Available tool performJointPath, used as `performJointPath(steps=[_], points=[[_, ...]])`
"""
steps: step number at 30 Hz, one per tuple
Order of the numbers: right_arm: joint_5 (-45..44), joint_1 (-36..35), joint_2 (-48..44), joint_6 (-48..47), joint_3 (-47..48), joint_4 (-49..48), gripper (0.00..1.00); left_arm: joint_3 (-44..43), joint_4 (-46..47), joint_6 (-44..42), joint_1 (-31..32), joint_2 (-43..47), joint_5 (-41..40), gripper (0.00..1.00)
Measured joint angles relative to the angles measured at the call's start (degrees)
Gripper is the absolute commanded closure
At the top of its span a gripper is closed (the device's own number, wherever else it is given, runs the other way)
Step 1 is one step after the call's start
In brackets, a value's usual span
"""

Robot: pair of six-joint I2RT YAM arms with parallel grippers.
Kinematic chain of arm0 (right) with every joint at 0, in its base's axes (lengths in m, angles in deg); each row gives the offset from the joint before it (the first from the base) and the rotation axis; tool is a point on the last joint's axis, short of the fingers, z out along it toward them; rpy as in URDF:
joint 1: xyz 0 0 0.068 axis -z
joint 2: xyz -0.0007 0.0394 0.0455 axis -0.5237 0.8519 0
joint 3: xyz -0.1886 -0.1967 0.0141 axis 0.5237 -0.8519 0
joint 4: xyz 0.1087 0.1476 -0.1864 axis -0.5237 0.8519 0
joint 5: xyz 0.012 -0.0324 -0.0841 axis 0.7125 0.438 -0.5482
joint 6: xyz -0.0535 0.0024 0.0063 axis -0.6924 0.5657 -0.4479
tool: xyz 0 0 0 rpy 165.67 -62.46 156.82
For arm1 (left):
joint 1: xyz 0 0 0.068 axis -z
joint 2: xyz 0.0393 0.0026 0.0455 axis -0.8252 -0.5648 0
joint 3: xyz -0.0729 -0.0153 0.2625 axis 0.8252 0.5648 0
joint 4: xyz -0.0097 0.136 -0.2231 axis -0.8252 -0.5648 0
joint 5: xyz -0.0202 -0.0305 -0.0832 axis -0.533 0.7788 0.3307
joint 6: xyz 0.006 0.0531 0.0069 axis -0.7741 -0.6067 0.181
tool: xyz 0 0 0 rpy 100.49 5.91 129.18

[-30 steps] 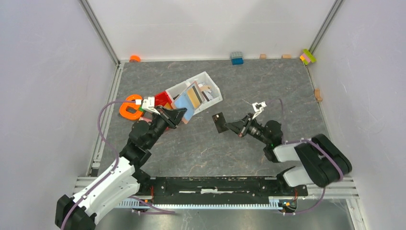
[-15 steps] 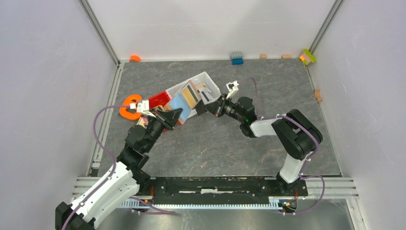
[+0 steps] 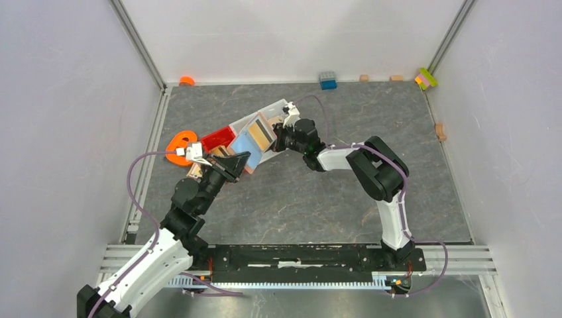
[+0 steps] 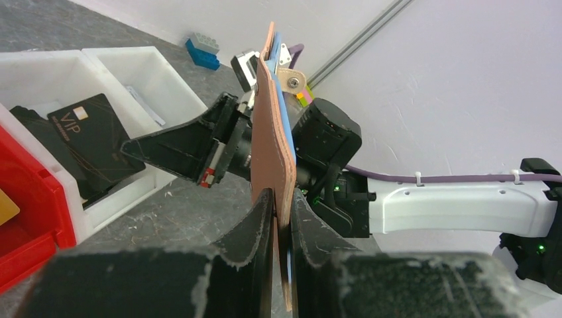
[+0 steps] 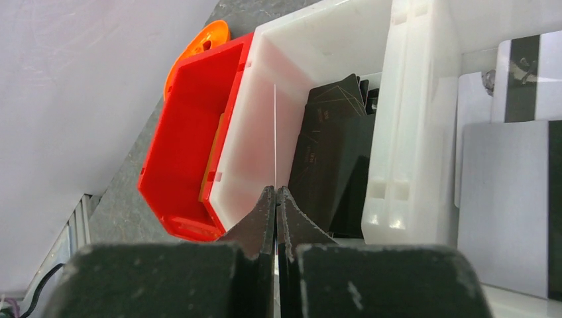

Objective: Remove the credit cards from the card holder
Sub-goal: Place the credit card in the storage box.

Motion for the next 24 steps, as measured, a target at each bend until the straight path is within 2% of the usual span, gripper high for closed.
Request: performJointPath(steps=[8,9,12,14,20,24], points=[[-2.4,-1.9,6.2,-2.4,9.5,6.5,0.99,0.8,0.3,1.0,0.0,-1.4,-0.2,0.98],[-2.6,-2.0,7.0,-2.6,10.7,7.3,0.97,0.8,0.3,1.0,0.0,-1.3,-0.2,0.98],[-3.3,-2.3,8.5,-3.3,13.0,9.0,0.78,0.8,0.3,1.1,0.0,-1.3,-0.2,0.98],[-3.7,-2.4,8.8,-3.8,13.9,10.2,0.71,0.8,0.3,1.1,0.0,-1.2,-0.3,0.98],[-5.3,-2.4,7.8,-6.5,13.7,13.2,0.62,0.9,0.3,1.2,0.0,-0.3,-0.5,0.94],[-7.2,-2.5,2.6,-9.3,10.2,16.4,0.56,1.2,0.5,1.2,0.0,-0.4,-0.4,0.93]])
